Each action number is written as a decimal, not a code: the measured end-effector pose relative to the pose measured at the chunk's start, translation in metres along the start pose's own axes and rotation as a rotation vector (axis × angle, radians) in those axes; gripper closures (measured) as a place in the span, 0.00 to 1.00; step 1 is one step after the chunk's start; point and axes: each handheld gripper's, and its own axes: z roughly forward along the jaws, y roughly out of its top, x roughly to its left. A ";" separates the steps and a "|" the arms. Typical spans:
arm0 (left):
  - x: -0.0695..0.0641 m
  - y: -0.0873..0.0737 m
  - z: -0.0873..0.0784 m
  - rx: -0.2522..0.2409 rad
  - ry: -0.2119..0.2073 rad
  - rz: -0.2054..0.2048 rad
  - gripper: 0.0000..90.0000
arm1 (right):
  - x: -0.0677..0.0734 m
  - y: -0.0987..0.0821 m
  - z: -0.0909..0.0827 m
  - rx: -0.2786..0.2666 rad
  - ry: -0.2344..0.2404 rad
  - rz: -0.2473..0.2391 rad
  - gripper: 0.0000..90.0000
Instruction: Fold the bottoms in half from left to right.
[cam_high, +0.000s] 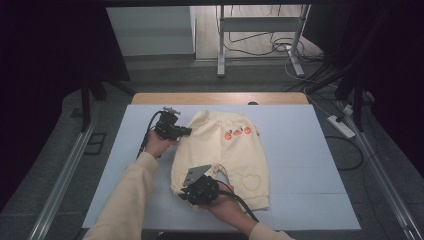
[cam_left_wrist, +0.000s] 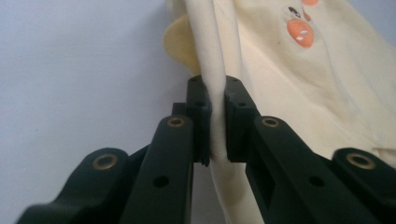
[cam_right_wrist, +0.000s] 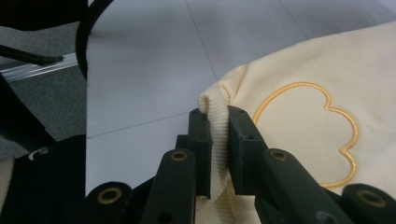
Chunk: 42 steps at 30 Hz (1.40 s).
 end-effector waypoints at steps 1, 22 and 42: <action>0.000 0.000 -0.001 -0.004 -0.001 0.003 0.92 | 0.000 0.000 0.000 0.000 0.000 0.000 0.89; 0.000 0.003 -0.024 -0.042 -0.022 0.016 0.92 | 0.005 0.009 -0.003 -0.035 0.027 -0.014 0.89; 0.003 0.011 -0.047 -0.066 -0.024 0.014 0.92 | 0.006 0.032 -0.007 -0.084 0.038 -0.018 0.90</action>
